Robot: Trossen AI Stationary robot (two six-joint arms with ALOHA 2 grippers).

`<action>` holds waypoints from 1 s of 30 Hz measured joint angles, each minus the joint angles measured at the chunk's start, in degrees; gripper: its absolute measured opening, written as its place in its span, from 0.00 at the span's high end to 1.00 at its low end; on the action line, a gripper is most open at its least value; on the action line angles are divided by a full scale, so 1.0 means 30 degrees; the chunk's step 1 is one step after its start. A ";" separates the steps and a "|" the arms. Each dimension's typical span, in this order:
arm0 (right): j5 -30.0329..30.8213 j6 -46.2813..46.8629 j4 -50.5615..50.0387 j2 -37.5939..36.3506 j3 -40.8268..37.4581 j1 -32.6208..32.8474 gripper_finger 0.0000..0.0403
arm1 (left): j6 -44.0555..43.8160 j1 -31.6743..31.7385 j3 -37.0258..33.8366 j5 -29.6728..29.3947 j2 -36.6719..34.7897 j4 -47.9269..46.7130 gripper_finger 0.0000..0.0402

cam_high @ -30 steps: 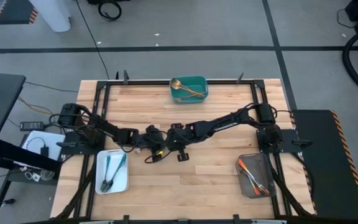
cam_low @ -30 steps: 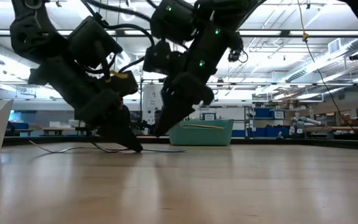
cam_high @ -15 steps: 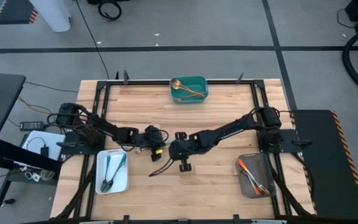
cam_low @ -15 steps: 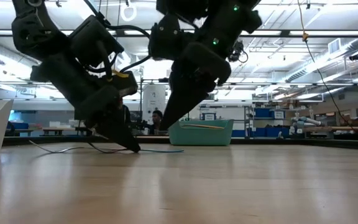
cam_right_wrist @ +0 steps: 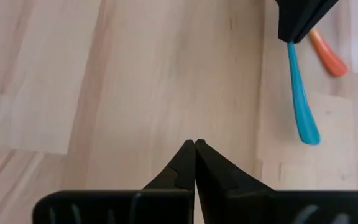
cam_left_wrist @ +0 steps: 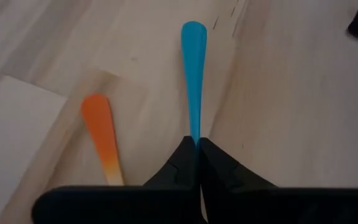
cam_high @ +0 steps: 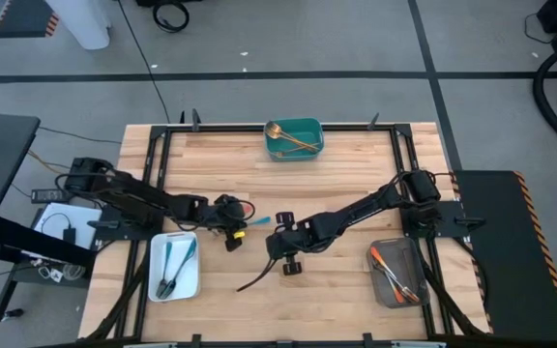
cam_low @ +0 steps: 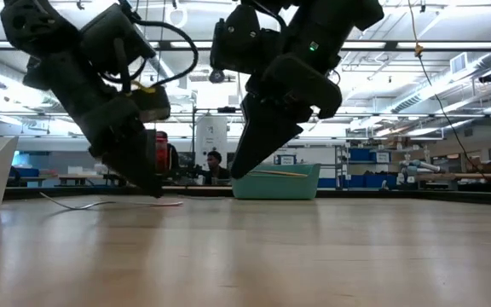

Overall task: Sort silverware by color (type)
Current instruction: Put the blue fork into the white bin

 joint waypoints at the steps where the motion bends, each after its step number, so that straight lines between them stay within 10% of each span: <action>1: 0.0137 0.0000 0.0065 0.0000 -0.0009 0.0006 0.97 | -0.0143 -0.0005 0.0121 -0.0022 -0.0133 -0.0195 0.97; 18: 0.1541 0.0122 0.2925 -0.0015 -0.2659 0.0235 0.97 | -0.1847 -0.1920 0.5590 -0.0570 -0.0950 -1.0694 0.97; 30: 0.9050 -0.1016 0.3929 -0.0015 -0.2781 0.1491 0.97 | -0.7074 -0.5622 0.7529 -0.3202 -0.2970 -1.6458 0.97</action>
